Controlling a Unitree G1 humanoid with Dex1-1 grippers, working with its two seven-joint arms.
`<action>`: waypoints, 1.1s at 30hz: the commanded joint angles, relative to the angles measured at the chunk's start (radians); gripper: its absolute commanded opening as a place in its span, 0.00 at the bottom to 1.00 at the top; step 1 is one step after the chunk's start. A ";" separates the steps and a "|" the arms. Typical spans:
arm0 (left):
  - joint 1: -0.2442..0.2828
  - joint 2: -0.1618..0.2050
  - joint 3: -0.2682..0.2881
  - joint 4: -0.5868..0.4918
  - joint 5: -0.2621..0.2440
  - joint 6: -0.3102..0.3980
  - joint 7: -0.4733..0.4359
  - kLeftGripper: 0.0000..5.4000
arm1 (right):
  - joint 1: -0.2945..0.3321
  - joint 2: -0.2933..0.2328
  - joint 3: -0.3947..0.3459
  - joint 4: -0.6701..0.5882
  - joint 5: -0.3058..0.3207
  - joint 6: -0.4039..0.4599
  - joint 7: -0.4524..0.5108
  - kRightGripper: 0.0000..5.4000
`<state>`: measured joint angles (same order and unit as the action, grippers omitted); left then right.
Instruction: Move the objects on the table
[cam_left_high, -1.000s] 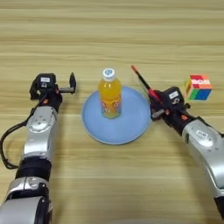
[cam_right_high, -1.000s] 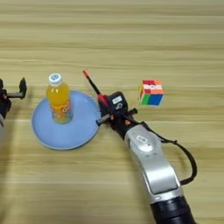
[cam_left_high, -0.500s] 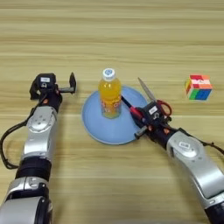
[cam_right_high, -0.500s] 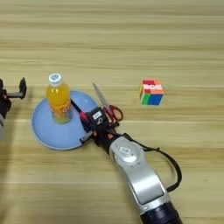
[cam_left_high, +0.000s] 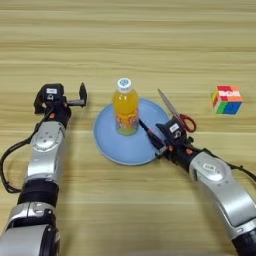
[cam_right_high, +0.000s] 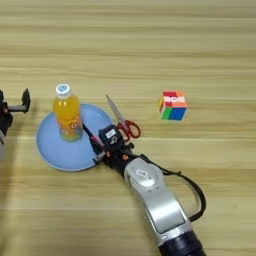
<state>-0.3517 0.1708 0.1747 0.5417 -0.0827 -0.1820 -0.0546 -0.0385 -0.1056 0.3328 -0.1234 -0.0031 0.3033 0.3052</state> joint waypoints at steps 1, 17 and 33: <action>-0.003 0.003 -0.001 -0.004 0.003 0.007 0.002 1.00 | -0.012 0.012 -0.018 -0.012 0.005 -0.041 -0.007 0.44; -0.003 0.004 -0.001 0.000 0.003 0.004 0.000 1.00 | -0.062 -0.018 -0.230 0.043 0.035 -0.141 -0.071 0.74; -0.002 0.003 0.004 -0.003 -0.006 -0.004 -0.008 1.00 | -0.147 -0.020 -0.329 0.292 0.046 -0.267 -0.108 1.00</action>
<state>-0.3516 0.1706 0.1770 0.5416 -0.0867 -0.1838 -0.0603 -0.1595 -0.1256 0.0193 0.1353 0.0353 0.0533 0.2044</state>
